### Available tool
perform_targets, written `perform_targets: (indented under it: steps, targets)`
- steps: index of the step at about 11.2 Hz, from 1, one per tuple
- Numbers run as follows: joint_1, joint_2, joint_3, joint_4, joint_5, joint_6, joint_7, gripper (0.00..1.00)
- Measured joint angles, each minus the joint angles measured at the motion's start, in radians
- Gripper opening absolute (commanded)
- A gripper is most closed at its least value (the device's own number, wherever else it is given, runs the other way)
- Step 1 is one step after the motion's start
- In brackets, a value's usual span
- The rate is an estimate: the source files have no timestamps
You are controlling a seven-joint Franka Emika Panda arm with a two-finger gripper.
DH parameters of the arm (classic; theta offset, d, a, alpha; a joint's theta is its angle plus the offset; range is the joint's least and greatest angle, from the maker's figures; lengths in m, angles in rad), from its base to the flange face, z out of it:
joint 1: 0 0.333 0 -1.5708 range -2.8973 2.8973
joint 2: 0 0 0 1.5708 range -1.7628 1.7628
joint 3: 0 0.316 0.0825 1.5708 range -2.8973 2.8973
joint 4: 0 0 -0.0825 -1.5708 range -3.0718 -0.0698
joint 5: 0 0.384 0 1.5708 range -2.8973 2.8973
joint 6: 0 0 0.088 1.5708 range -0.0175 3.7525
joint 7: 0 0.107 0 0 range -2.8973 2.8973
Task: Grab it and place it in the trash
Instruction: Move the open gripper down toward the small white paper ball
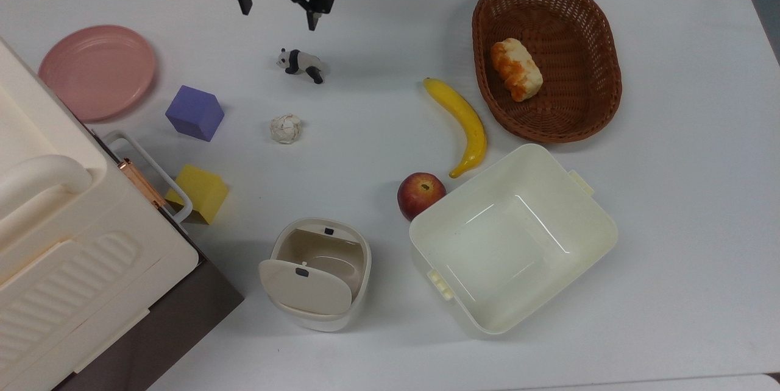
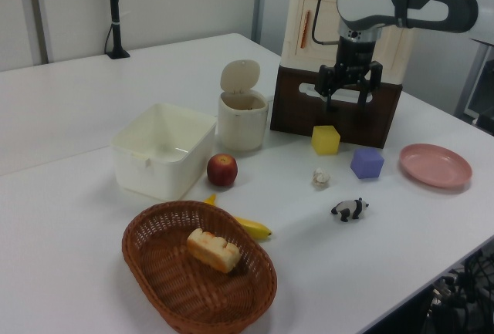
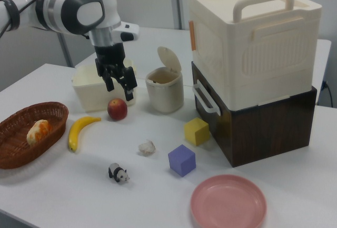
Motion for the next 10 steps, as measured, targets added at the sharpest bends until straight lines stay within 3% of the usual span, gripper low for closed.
perform_targets:
  steps: [6,10]
  targets:
    - [-0.056,-0.027,0.0,-0.081,0.0,0.077,0.0,1.0]
    - [-0.055,0.074,0.006,-0.105,0.0,0.21,0.0,1.0]
